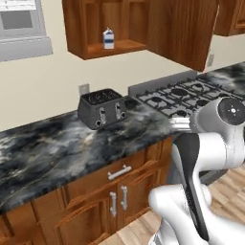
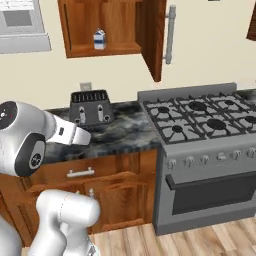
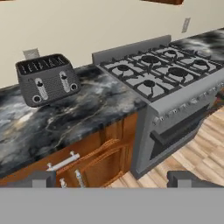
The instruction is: Pick the milk, bottled water from the counter and place them in the open cabinet.
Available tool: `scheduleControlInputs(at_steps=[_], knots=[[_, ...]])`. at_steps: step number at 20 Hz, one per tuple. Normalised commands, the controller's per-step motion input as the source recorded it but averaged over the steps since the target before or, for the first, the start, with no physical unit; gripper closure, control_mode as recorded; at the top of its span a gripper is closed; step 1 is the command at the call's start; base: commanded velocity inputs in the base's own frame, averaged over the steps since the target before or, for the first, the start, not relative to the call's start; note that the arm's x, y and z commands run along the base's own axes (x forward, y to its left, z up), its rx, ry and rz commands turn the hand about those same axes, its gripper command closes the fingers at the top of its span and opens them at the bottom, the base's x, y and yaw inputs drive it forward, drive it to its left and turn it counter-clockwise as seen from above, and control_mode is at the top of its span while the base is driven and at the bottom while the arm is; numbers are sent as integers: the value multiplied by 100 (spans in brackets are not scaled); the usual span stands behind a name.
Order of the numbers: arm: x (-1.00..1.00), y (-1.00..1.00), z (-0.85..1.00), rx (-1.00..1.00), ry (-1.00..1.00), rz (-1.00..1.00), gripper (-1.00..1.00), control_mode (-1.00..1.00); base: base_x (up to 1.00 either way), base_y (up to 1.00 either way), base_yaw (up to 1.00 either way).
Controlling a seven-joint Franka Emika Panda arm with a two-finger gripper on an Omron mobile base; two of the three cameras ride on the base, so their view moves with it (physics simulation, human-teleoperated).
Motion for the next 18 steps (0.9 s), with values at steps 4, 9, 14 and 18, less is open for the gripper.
scheduleControlInputs(at_steps=[4,9,14,18], knots=[[0,0,0,0,0,0,-100,100,-83,0,-44],[0,0,0,0,0,0,-100,100,-70,0,-53],[0,0,0,0,0,0,-100,100,-60,0,-57],[0,0,0,0,0,0,-100,100,-51,0,-59]])
